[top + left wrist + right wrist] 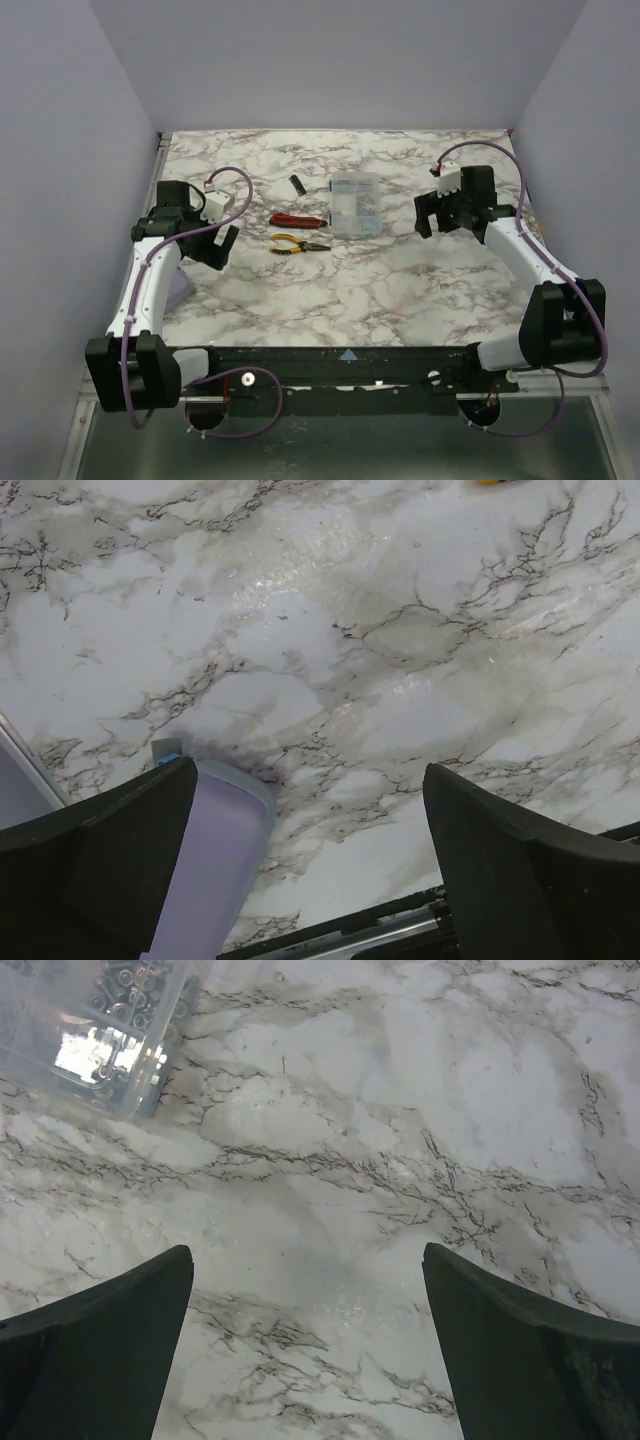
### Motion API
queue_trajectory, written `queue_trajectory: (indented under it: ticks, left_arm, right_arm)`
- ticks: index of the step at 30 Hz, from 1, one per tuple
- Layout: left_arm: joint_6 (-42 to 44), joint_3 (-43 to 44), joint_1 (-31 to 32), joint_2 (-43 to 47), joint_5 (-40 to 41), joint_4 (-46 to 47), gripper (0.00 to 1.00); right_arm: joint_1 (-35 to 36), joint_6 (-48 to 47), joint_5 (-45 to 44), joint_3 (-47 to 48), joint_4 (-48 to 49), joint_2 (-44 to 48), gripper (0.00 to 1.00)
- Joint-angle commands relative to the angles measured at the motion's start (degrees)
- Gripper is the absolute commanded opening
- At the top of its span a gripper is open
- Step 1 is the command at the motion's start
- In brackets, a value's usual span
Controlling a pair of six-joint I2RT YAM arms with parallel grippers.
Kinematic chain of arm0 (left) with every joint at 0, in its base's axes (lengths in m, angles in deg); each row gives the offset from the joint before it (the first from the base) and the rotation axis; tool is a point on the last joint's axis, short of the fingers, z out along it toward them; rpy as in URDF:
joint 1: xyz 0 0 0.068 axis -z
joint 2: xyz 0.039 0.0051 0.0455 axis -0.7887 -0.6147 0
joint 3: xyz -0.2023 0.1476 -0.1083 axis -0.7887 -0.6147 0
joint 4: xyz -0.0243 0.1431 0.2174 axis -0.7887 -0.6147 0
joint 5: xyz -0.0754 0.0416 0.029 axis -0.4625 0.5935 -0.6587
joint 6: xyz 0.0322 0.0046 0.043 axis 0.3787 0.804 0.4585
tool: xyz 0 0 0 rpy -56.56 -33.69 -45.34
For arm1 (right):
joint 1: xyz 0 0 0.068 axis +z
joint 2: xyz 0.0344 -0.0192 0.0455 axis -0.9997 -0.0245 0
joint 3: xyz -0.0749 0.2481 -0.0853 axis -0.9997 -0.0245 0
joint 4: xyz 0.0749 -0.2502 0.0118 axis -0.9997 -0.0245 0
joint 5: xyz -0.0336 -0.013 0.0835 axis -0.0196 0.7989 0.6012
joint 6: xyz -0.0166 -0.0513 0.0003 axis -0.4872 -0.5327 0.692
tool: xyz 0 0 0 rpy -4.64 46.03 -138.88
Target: Open the umbrella
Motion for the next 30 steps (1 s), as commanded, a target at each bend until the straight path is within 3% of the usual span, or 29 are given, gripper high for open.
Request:
queue_trajectory:
  ticks: [1, 6, 10, 15, 23, 27, 30]
  left_arm:
    - [6.8, 4.2, -2.7, -0.8, -2.6, -5.1, 0.98]
    - [23.8, 7.4, -13.6, -3.2, -3.7, -13.1, 0.98]
    - [37.2, 7.2, -23.4, -6.0, 0.3, -16.1, 0.99]
    - [45.7, 5.7, -31.1, -9.3, 4.0, -14.7, 0.98]
    - [50.2, -3.5, -33.6, -12.2, 7.5, -9.1, 0.97]
    - [50.2, -4.9, -32.9, -14.0, 6.9, -7.9, 0.85]
    - [48.4, -5.0, -30.8, -14.8, 5.6, -8.7, 0.68]
  right_arm:
    - [0.3, -1.0, 1.1, 1.1, -1.1, -0.2, 1.0]
    - [0.3, -1.4, 1.4, 1.3, -1.9, -0.1, 1.0]
    - [0.3, -1.5, 1.7, 1.2, -2.2, -0.1, 1.0]
    - [0.3, -1.5, 2.2, 1.8, -2.4, -0.8, 1.0]
    - [0.3, -1.6, 2.4, 3.3, -3.0, -2.0, 1.0]
    - [0.3, -1.5, 2.5, 3.8, -3.2, -2.4, 1.0]
    - [0.3, -1.5, 2.5, 3.9, -3.2, -2.5, 1.0]
